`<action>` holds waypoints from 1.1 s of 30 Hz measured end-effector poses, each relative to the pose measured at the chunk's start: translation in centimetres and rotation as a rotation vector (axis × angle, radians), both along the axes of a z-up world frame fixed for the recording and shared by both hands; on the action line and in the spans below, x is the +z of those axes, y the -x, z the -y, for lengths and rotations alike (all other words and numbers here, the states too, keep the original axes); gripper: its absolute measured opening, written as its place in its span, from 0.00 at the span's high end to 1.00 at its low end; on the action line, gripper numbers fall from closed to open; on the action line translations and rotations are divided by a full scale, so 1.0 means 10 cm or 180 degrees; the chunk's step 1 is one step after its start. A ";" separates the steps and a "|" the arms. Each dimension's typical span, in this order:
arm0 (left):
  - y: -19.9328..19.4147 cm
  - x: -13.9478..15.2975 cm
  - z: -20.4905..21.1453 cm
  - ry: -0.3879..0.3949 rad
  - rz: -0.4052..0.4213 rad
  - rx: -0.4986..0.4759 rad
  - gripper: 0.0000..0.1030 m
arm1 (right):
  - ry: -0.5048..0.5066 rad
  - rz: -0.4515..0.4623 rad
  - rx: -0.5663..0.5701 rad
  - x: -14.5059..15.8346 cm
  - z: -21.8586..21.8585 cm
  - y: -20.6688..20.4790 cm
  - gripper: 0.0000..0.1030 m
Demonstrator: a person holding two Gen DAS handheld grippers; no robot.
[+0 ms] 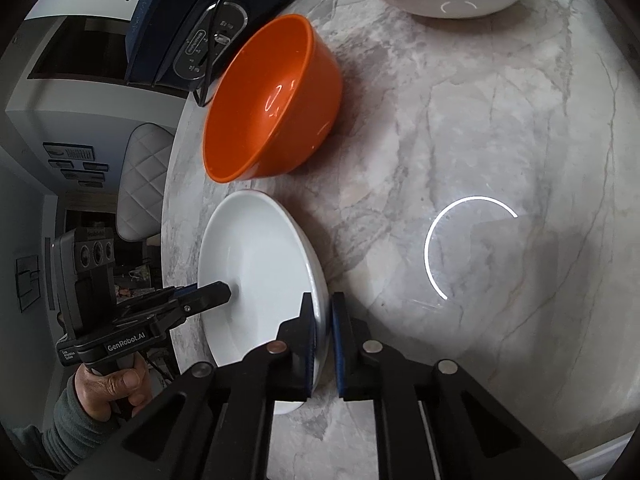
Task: Organize plates and bowls
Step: 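Close both grippers on the rim of the small white plate, then carry the small white plate onto the plate stack and open both grippers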
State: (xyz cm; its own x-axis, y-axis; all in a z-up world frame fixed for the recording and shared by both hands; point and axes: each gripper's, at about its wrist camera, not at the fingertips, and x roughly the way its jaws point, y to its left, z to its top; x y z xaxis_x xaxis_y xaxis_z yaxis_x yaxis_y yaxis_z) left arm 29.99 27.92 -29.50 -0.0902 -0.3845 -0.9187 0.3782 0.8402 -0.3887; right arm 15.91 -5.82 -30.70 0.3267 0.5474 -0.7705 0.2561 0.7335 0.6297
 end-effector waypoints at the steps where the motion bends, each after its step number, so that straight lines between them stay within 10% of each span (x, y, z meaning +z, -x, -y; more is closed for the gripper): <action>1: 0.02 0.00 0.01 -0.0004 -0.0007 0.0003 0.83 | 0.0015 -0.0015 -0.0021 0.01 0.00 0.01 0.91; 10: 0.31 0.36 0.29 0.0153 0.0034 -0.0164 0.83 | 0.0050 -0.0022 -0.0371 0.25 0.14 0.37 0.90; 20: 1.01 0.92 1.38 0.0429 0.0194 -0.1017 0.83 | 0.0223 0.0074 -0.1029 0.82 0.70 1.49 0.90; 33: 2.07 0.43 2.50 -0.0006 -0.0072 -0.1555 0.83 | 0.0310 -0.0185 -0.1225 0.63 1.37 2.51 0.91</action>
